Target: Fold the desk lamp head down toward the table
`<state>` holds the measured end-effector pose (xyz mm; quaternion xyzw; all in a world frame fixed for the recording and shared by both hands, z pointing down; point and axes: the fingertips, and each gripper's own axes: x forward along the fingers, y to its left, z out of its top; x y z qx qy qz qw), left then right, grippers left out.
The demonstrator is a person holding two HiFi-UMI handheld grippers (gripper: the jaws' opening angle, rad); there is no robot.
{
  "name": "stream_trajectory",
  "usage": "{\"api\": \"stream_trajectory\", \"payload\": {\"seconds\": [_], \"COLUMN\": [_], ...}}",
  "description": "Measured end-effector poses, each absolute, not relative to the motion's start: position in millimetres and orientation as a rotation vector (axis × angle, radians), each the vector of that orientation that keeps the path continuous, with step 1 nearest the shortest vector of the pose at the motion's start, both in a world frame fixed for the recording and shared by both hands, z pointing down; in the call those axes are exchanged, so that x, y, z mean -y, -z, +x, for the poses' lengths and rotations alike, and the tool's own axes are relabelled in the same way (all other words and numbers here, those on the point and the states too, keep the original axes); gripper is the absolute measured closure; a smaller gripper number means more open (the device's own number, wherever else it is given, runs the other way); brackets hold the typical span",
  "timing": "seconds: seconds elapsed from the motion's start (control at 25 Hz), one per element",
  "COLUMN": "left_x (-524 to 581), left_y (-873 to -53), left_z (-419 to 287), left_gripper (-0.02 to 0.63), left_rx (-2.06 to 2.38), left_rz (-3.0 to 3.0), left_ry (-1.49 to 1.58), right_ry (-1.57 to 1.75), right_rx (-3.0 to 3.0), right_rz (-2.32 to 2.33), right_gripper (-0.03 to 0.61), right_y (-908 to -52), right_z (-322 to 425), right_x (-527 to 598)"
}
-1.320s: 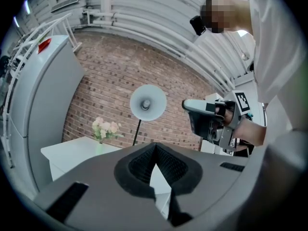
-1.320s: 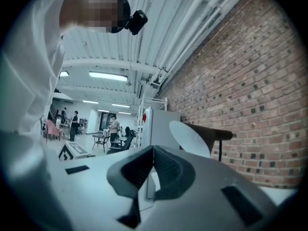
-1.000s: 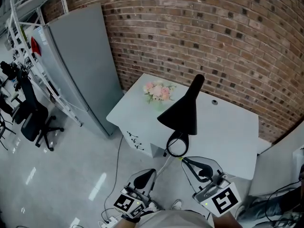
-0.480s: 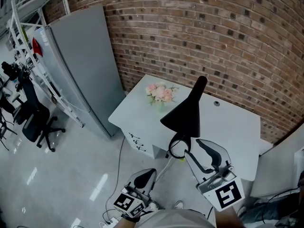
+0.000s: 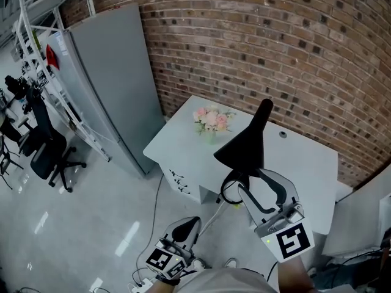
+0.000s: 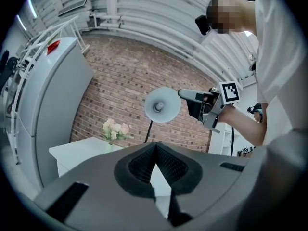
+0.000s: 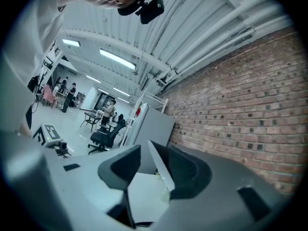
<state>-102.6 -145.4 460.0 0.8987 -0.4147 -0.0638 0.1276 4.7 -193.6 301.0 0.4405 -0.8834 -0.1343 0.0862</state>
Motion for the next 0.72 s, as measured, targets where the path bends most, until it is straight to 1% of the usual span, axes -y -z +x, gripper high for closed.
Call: {"api": "stream_trajectory", "payload": {"seconds": [0.52,0.72], "left_x": [141,140], "left_y": [-462,-462], "left_z": [-106,-102], "left_gripper": [0.606,0.606], "left_rx": [1.226,1.224], "left_rz": [2.603,2.603], "left_ry": [0.179,0.173], "right_ry": [0.413,0.355], "right_rx": [2.619,2.599], "right_rz": [1.263,1.18], "right_gripper": [0.399,0.399], "right_y": [-321,-347], "right_z": [-1,-1], "right_x": [195,196]}}
